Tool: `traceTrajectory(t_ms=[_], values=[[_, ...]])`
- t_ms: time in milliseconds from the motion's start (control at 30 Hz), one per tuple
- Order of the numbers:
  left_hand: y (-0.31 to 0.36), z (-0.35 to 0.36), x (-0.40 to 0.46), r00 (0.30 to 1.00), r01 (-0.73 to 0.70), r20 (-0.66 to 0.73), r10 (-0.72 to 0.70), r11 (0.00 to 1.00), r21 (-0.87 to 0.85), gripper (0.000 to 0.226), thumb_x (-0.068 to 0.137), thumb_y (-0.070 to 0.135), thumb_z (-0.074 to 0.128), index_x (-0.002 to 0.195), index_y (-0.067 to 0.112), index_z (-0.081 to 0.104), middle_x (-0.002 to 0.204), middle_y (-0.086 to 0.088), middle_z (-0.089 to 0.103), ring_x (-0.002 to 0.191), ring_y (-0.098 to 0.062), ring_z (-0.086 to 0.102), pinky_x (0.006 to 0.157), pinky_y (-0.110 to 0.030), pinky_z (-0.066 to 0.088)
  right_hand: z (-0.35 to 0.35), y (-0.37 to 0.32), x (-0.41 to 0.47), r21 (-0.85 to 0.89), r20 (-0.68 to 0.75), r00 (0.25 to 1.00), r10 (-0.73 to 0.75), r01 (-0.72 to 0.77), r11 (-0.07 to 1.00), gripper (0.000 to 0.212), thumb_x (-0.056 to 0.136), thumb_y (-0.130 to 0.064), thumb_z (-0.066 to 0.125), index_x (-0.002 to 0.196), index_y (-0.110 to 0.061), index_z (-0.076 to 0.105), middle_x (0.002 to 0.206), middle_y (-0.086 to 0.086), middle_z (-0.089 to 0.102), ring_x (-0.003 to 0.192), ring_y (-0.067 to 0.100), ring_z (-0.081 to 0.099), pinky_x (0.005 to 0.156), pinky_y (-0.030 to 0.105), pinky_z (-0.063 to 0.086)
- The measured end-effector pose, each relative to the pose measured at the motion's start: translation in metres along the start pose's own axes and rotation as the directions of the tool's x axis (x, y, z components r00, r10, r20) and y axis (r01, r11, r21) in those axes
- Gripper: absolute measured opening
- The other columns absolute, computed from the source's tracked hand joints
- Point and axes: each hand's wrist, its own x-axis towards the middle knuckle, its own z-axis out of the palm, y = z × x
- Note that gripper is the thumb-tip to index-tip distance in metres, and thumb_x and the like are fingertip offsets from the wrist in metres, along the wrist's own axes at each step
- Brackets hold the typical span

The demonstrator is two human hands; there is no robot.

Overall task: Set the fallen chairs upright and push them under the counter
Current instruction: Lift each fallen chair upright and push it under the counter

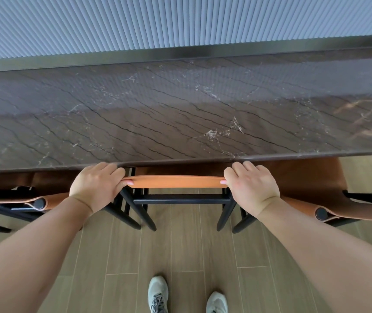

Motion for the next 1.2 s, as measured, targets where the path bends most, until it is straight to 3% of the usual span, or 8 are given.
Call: traceTrajectory(t_ms=[300, 433, 633, 767, 933, 1100, 1133, 1200], values=[[0.048, -0.002, -0.006, 0.999, 0.016, 0.048, -0.015, 1.0, -0.016, 0.028, 0.097, 0.031, 0.046, 0.077, 0.014, 0.058, 0.065, -0.002, 0.049, 0.056, -0.026, 0.047, 0.05, -0.033, 0.033, 0.01, 0.024, -0.015, 0.01, 0.079, 0.997, -0.008, 0.007, 1.0, 0.025, 0.076, -0.011, 0.079, 0.077, -0.011, 0.055, 0.066, 0.005, 0.047, 0.057, 0.028, 0.045, 0.049, 0.033, 0.029], [0.052, -0.004, -0.002, 0.998, 0.012, 0.059, -0.01, 0.999, -0.032, 0.025, 0.095, 0.029, 0.049, 0.077, 0.014, 0.058, 0.064, -0.002, 0.049, 0.055, -0.025, 0.046, 0.049, -0.032, 0.031, 0.009, 0.029, -0.016, 0.022, 0.101, 0.995, 0.013, -0.015, 1.0, 0.016, 0.082, -0.016, 0.069, 0.079, -0.01, 0.056, 0.068, 0.006, 0.048, 0.059, 0.028, 0.046, 0.049, 0.037, 0.038], [0.031, -0.002, 0.001, 0.995, 0.013, 0.099, -0.011, 1.0, -0.017, 0.036, 0.095, 0.035, 0.039, 0.074, 0.013, 0.059, 0.062, -0.002, 0.051, 0.055, -0.026, 0.049, 0.051, -0.032, 0.032, 0.014, 0.013, -0.009, 0.011, 0.041, 0.999, 0.011, -0.011, 1.0, 0.02, 0.088, -0.02, 0.069, 0.079, -0.011, 0.054, 0.067, 0.005, 0.047, 0.058, 0.027, 0.045, 0.051, 0.034, 0.026], [0.037, 0.003, -0.008, 0.996, 0.016, 0.083, -0.015, 1.0, -0.009, 0.039, 0.101, 0.039, 0.04, 0.076, 0.013, 0.057, 0.062, -0.003, 0.049, 0.054, -0.027, 0.046, 0.05, -0.032, 0.027, 0.02, 0.009, -0.016, -0.014, 0.041, 0.999, 0.006, -0.005, 1.0, 0.021, 0.093, -0.024, 0.059, 0.078, -0.01, 0.054, 0.068, 0.006, 0.047, 0.059, 0.029, 0.045, 0.049, 0.035, 0.032], [0.054, 0.001, -0.01, 0.995, 0.068, 0.082, -0.063, 0.996, -0.066, 0.058, 0.107, 0.043, 0.021, 0.075, 0.014, 0.059, 0.063, -0.002, 0.05, 0.055, -0.026, 0.047, 0.05, -0.033, 0.031, 0.02, 0.013, -0.023, -0.019, 0.102, 0.994, 0.03, -0.029, 0.999, 0.022, 0.088, -0.02, 0.07, 0.077, -0.01, 0.054, 0.067, 0.006, 0.047, 0.058, 0.029, 0.045, 0.051, 0.035, 0.026], [0.056, -0.006, -0.007, 0.982, 0.102, 0.168, -0.087, 0.991, -0.083, 0.068, 0.106, 0.047, 0.006, 0.075, 0.016, 0.059, 0.063, 0.001, 0.05, 0.056, -0.024, 0.046, 0.051, -0.032, 0.032, 0.016, 0.01, -0.022, -0.02, 0.125, 0.991, 0.053, -0.051, 0.998, 0.023, 0.093, -0.027, 0.063, 0.079, -0.01, 0.054, 0.067, 0.006, 0.047, 0.059, 0.028, 0.045, 0.05, 0.036, 0.031], [0.056, -0.007, -0.006, 0.978, 0.101, 0.19, -0.086, 0.992, -0.07, 0.066, 0.106, 0.047, 0.009, 0.075, 0.017, 0.058, 0.063, 0.002, 0.049, 0.056, -0.022, 0.046, 0.05, -0.031, 0.032, 0.015, 0.01, -0.022, -0.025, 0.136, 0.989, 0.057, -0.054, 0.998, 0.024, 0.093, -0.028, 0.063, 0.079, -0.011, 0.054, 0.067, 0.005, 0.047, 0.059, 0.028, 0.044, 0.05, 0.036, 0.03], [0.056, -0.008, -0.005, 0.972, 0.096, 0.221, -0.084, 0.994, -0.046, 0.043, 0.103, 0.043, 0.036, 0.077, 0.018, 0.06, 0.065, 0.003, 0.05, 0.057, -0.02, 0.046, 0.052, -0.03, 0.032, 0.013, 0.008, -0.021, -0.018, 0.154, 0.986, 0.066, -0.064, 0.998, 0.024, 0.091, -0.028, 0.066, 0.079, -0.012, 0.053, 0.067, 0.004, 0.046, 0.059, 0.028, 0.044, 0.051, 0.035, 0.028]])
